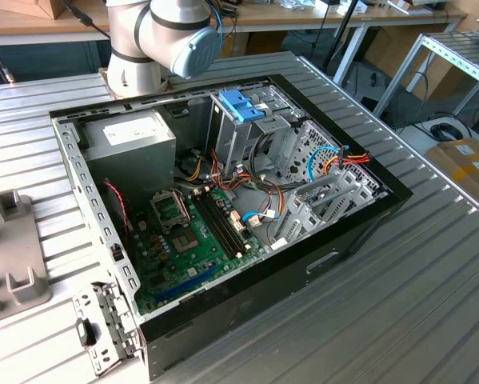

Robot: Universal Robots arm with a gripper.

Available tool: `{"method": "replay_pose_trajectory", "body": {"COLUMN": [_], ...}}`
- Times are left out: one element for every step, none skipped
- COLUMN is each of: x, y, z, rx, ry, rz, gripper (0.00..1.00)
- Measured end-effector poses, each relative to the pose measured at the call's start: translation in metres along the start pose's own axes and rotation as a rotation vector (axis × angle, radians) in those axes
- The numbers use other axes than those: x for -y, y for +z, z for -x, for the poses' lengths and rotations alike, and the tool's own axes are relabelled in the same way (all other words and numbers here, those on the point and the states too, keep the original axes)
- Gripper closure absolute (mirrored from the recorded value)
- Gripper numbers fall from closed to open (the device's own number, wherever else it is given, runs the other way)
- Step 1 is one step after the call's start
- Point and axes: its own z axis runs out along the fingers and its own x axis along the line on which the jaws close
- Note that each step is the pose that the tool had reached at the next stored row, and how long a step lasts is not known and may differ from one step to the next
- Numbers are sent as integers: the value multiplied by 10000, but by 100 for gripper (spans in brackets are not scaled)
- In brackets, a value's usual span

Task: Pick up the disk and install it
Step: 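Pick up the disk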

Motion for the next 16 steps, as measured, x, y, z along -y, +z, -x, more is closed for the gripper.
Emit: {"method": "replay_pose_trajectory", "body": {"x": [31, 33, 30, 30, 29, 29, 29, 29, 29, 29, 29, 29, 29, 29, 29, 28], "y": [-1, -7, -56, -61, -66, -69, -72, -74, -76, -78, -81, -82, -83, -84, -86, -89], "z": [-1, -4, -5, -5, -5, -5, -5, -5, -5, -5, -5, -5, -6, -6, -6, -6], "rx": [0, -1, 0, 0, 0, 1, 0, 0, 0, 0, 0, 0, 0, 0, 0, 0], "ry": [-1, 0, 0, -1, -1, 0, 0, 0, -1, -1, -1, 0, -1, -1, -1, 0], "rz": [1, 3, 1, 2, 2, 1, 1, 1, 1, 1, 2, 2, 1, 0, 2, 2], "gripper": [63, 63, 63, 63, 63, 63, 63, 63, 63, 63, 63, 63, 63, 63, 63, 63]}}
